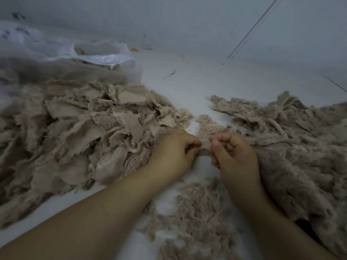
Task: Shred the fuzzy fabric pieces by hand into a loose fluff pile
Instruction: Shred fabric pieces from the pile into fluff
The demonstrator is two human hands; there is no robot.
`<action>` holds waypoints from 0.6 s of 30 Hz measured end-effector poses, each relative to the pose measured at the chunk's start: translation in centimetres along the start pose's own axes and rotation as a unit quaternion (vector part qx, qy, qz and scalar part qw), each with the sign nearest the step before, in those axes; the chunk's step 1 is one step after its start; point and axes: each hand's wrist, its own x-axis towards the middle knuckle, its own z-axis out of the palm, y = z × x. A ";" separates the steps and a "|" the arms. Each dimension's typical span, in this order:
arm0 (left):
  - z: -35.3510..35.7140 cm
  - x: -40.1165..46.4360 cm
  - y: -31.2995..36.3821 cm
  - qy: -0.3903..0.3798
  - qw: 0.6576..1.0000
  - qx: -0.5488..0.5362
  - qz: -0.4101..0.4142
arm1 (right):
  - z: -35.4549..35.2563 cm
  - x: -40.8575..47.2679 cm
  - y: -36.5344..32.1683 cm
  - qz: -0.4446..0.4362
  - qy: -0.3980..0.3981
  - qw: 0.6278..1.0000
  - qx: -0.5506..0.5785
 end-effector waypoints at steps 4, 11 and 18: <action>-0.3 0.2 -0.1 0.073 0.995 -0.067 -0.030 | 0.0 -0.1 0.1 0.009 -0.030 0.999 -0.032; 0.0 -0.7 1.0 0.097 0.987 -0.126 0.026 | 0.0 0.1 0.1 -0.006 -0.028 0.995 -0.096; -0.4 -0.6 1.2 0.188 0.941 -0.280 -0.019 | 0.0 0.4 0.3 0.020 0.008 0.998 -0.066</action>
